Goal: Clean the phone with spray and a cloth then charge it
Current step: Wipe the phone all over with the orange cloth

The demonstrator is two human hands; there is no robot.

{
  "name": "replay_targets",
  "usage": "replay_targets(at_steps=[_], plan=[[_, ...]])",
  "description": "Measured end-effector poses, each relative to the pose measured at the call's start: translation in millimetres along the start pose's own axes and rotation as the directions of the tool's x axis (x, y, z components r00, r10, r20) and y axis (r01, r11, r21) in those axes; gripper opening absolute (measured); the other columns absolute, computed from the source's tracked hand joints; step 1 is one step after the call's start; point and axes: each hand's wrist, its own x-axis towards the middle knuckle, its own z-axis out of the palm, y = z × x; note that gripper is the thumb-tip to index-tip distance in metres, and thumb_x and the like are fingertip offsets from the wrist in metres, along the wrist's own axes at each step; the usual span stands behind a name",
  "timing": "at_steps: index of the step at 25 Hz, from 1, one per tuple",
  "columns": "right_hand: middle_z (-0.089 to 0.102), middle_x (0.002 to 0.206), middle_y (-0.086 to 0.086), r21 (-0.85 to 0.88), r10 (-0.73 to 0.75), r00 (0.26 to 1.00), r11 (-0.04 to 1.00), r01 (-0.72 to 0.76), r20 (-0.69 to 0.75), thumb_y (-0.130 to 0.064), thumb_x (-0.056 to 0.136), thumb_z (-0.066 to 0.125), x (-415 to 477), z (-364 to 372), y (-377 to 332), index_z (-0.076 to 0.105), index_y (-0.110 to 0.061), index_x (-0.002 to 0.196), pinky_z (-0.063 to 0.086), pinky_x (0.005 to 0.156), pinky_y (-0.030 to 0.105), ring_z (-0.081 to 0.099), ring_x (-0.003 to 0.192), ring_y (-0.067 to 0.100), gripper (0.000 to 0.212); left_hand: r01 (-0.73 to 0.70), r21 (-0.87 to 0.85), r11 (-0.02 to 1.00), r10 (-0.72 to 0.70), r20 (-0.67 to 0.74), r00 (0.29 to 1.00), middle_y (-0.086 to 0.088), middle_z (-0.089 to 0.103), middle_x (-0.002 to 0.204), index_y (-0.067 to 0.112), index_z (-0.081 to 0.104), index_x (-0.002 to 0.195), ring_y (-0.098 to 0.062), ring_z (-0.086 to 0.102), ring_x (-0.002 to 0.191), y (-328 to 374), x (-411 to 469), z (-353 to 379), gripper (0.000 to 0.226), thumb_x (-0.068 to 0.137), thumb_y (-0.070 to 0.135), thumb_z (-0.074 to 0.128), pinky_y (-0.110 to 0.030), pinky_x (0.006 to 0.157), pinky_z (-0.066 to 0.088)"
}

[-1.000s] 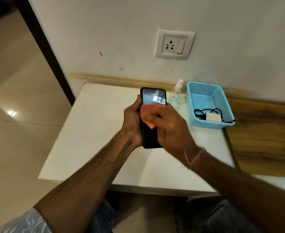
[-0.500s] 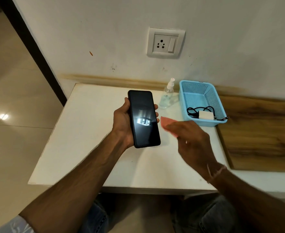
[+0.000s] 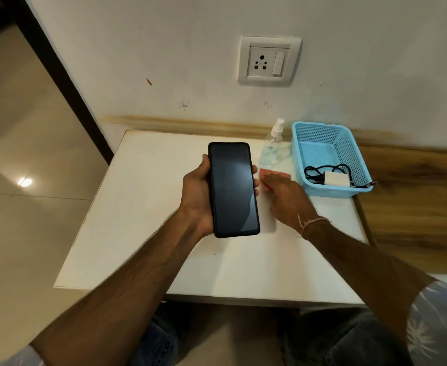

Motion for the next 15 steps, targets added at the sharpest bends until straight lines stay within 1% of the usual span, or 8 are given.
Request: replay_targets(at_steps=[2, 3, 4, 6, 7, 9, 12, 15], plan=[[0.065, 0.12, 0.007, 0.178, 0.046, 0.989, 0.984, -0.02, -0.144, -0.011, 0.088, 0.06, -7.1, -9.6, -10.3, 0.062, -0.014, 0.12, 0.05, 0.098, 0.041, 0.061, 0.109, 0.027, 0.032, 0.008, -0.006, 1.0, -0.008, 0.001, 1.0, -0.022, 0.053, 0.141, 0.004, 0.055, 0.138, -0.038, 0.051, 0.118, 0.6, -1.7, 3.2, 0.077, 0.099, 0.063, 0.026, -0.053, 0.113, 0.033], [0.069, 0.11, 0.005, 0.365, 0.125, 0.962, 0.93, -0.028, -0.245, -0.014, 0.09, 0.06, -12.5, -15.5, -18.3, 0.066, -0.013, 0.113, 0.053, 0.092, 0.038, 0.064, 0.1, 0.025, 0.024, 0.013, -0.008, 1.0, -0.013, 0.0, 1.0, -0.022, 0.053, 0.142, 0.004, 0.055, 0.139, -0.038, 0.05, 0.118, 0.9, -3.0, 5.1, 0.076, 0.099, 0.063, 0.026, -0.052, 0.114, 0.032], [0.071, 0.105, 0.003, 0.599, 0.237, 0.932, 0.8, -0.027, -0.275, -0.017, 0.093, 0.058, -19.5, -21.9, -28.4, 0.069, -0.012, 0.11, 0.055, 0.088, 0.033, 0.066, 0.096, 0.023, 0.021, 0.015, -0.006, 1.0, -0.015, 0.002, 1.0, -0.021, 0.053, 0.143, 0.005, 0.055, 0.139, -0.038, 0.051, 0.119, 1.2, -3.6, 6.2, 0.076, 0.099, 0.063, 0.027, -0.053, 0.114, 0.031], [0.07, 0.101, 0.002, 0.959, 0.316, 0.947, 0.282, -0.033, -0.061, -0.027, 0.096, 0.053, -32.4, -34.7, -55.5, 0.068, -0.01, 0.113, 0.055, 0.083, 0.03, 0.067, 0.094, 0.021, 0.028, 0.021, 0.013, 1.0, -0.02, -0.024, 0.999, -0.022, 0.052, 0.144, 0.007, 0.058, 0.137, -0.039, 0.053, 0.119, 3.1, -5.6, 9.7, 0.075, 0.098, 0.065, 0.031, -0.054, 0.113, 0.034], [0.068, 0.1, 0.003, 0.996, 0.26, 0.964, 0.053, -0.068, 0.052, -0.035, 0.096, 0.05, -38.3, -38.7, -66.5, 0.065, -0.011, 0.116, 0.053, 0.081, 0.032, 0.065, 0.092, 0.02, 0.035, 0.028, 0.014, 1.0, -0.027, -0.039, 0.999, -0.022, 0.054, 0.143, 0.007, 0.059, 0.135, -0.038, 0.054, 0.117, 4.0, -7.9, 13.0, 0.075, 0.097, 0.065, 0.032, -0.053, 0.109, 0.039], [0.065, 0.097, 0.007, 0.976, 0.168, 0.974, -0.183, -0.119, 0.151, -0.045, 0.098, 0.043, -47.6, -45.0, -82.5, 0.065, -0.017, 0.116, 0.052, 0.079, 0.033, 0.064, 0.09, 0.018, 0.04, 0.04, -0.004, 0.999, -0.04, -0.028, 0.999, -0.023, 0.06, 0.133, 0.006, 0.064, 0.131, -0.037, 0.057, 0.113, 5.9, -13.1, 20.2, 0.076, 0.097, 0.066, 0.032, -0.049, 0.101, 0.047], [0.073, 0.103, 0.003, 0.942, 0.099, 0.984, -0.317, -0.11, 0.149, -0.041, 0.102, 0.036, -56.0, -50.4, -91.7, 0.07, -0.026, 0.107, 0.057, 0.073, 0.031, 0.07, 0.094, 0.017, 0.037, 0.045, 0.008, 0.999, -0.044, -0.03, 0.999, -0.017, 0.07, 0.115, 0.008, 0.073, 0.116, -0.033, 0.066, 0.103, 6.6, -18.8, 30.2, 0.073, 0.097, 0.066, 0.032, -0.044, 0.094, 0.053], [0.068, 0.118, 0.008, 0.922, 0.072, 0.987, -0.373, -0.107, 0.144, -0.045, 0.101, 0.037, -59.4, -53.4, -92.4, 0.066, -0.026, 0.119, 0.056, 0.078, 0.036, 0.067, 0.106, 0.025, 0.04, 0.0, 0.085, 0.996, 0.007, -0.081, 0.997, -0.016, 0.07, 0.116, 0.013, 0.071, 0.121, -0.035, 0.064, 0.106, 8.2, -22.5, 38.1, 0.069, 0.096, 0.066, 0.036, -0.045, 0.093, 0.053]])
